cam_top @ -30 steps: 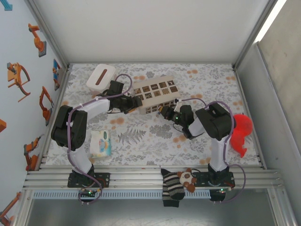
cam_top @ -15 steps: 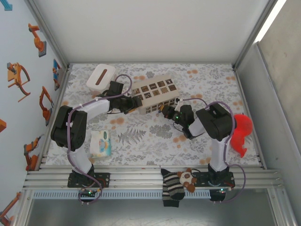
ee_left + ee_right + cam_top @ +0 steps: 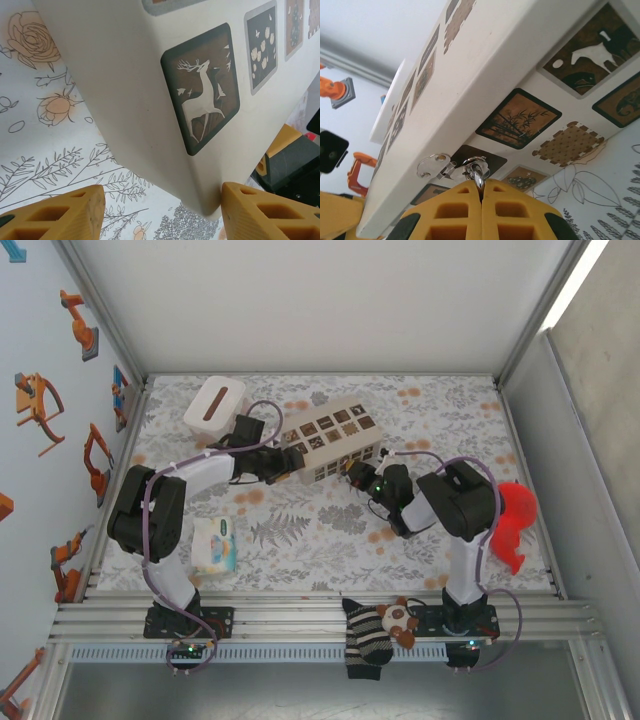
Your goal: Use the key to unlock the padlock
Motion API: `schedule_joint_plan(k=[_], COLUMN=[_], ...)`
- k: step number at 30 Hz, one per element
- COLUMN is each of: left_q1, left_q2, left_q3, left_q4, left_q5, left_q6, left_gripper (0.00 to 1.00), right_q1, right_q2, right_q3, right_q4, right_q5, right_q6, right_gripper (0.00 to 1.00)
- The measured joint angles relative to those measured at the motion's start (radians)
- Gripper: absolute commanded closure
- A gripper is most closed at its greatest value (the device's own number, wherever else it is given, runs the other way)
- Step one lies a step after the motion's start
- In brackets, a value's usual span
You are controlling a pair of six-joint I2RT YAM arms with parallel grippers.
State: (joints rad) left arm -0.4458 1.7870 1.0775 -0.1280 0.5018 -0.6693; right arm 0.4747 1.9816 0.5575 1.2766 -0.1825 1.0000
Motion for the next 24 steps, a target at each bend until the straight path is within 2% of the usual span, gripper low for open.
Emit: schedule_joint_plan(k=[9,15,20,24], left_q1=[-0.025,-0.027,-0.027,-0.021], left_q2=[0.0,0.0,-0.015,-0.056], left_q3=[-0.021,-0.027,-0.027,-0.031], left_q4=[0.048,0.064,0.04,-0.007], left_q5=[0.007,0.008,-0.012,-0.042], left_q6=[-0.046,-0.059,-0.057,-0.053], left_gripper=[0.39,0.38,0.35,0.32], right_q1=[-0.003,-0.003,-0.003,-0.003], right_q2=[-0.041,-0.079,-0.2,-0.355], right_q3=[-0.015,-0.028,-0.079,-0.093], right_q4=[0.031,0.044,-0.025,-0.159], right_q5=[0.159,0.22,0.229,0.225], right_q6=[0.053,0.051,0.002,-0.064], right_gripper=[1.0,1.0,1.0,1.0])
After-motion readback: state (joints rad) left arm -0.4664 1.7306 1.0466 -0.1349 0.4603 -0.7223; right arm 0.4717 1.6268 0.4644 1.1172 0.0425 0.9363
